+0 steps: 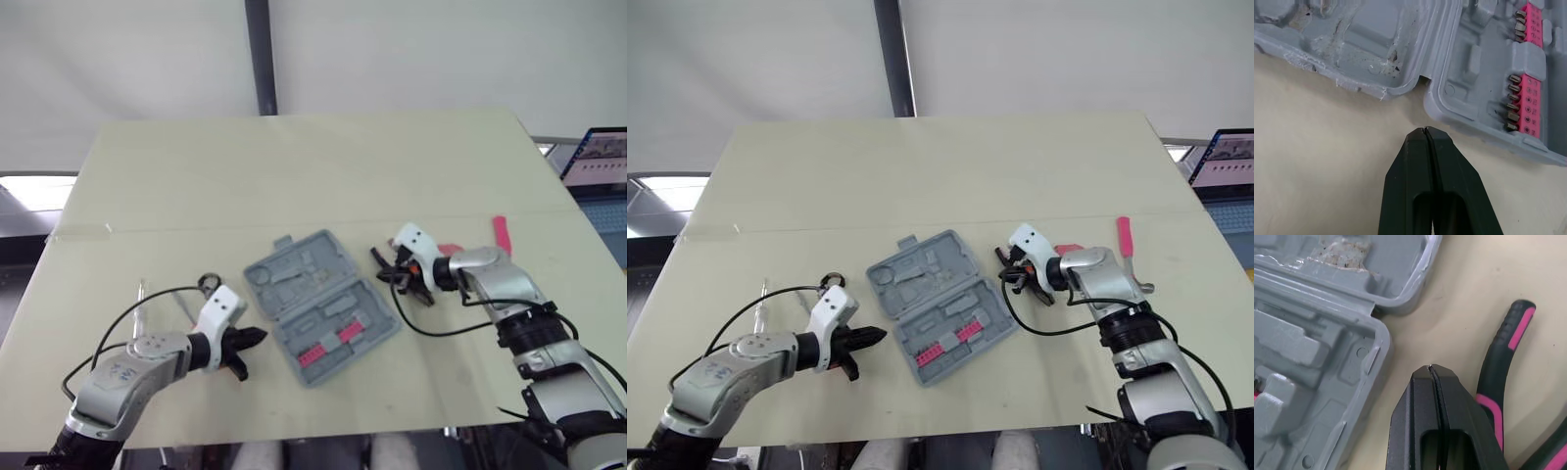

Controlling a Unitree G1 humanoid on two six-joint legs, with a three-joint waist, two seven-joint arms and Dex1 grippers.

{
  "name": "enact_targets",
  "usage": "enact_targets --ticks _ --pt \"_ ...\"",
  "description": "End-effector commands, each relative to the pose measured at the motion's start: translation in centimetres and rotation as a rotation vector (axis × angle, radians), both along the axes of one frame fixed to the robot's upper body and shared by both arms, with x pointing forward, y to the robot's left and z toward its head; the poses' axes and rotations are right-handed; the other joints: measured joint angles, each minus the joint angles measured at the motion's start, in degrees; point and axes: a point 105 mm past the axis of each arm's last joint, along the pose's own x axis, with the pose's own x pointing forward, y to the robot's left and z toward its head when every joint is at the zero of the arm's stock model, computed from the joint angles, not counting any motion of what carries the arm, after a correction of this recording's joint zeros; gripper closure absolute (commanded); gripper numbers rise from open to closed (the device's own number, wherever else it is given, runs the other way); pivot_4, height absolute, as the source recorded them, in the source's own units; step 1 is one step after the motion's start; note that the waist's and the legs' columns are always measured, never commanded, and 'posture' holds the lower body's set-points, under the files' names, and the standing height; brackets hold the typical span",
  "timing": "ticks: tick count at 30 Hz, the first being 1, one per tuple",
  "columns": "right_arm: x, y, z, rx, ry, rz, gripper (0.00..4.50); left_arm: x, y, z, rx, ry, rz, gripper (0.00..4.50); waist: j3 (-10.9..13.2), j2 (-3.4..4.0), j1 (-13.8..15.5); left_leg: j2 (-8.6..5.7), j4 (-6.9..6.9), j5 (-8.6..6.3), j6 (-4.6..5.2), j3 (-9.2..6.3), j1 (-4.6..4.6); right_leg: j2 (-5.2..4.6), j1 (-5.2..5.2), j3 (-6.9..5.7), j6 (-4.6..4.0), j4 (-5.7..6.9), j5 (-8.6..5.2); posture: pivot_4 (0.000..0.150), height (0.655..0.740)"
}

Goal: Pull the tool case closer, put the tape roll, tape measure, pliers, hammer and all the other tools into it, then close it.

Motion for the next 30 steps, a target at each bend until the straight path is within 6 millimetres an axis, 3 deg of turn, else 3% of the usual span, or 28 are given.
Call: enact_targets --ticks 1,12,22,30 --pt "0.5 0.7 0.5 -0.004 -0.026 0.036 4.49 0.1 -0.4 0.0 0.002 -0.01 -0.009 4.46 0.0 0.0 0.07 0.0 0.0 0.0 0.0 0.0 0.0 0.0 0.0 0.0 0.0 0.0 0.0 0.15 0.74" --pt "0.7 1.9 0.1 0.0 -0.011 0.094 4.49 1.0 -1.4 -0.3 0.003 -0.027 -0.017 4.46 0.0 0.0 -0.01 0.0 0.01 0.0 0.0 -0.02 0.0 0.0 -0.02 0.0 0.0 0.06 0.0 0.15 0.74" --pt "-0.6 2.8 -0.3 0.01 0.017 0.154 4.49 2.7 -1.5 -1.0 0.044 -0.079 0.006 4.46 -0.01 0.01 0.17 0.0 0.03 0.0 0.0 -0.02 0.02 0.0 0.0 0.0 0.0 0.1 0.0 0.15 0.74" --pt "-1.9 2.6 -0.8 -0.01 0.041 0.188 4.49 2.2 -2.9 -1.0 0.022 -0.07 -0.05 4.46 -0.02 0.03 0.26 -0.01 0.05 0.01 -0.01 -0.02 0.11 -0.01 0.09 0.01 0.0 0.12 0.0 0.15 0.74"
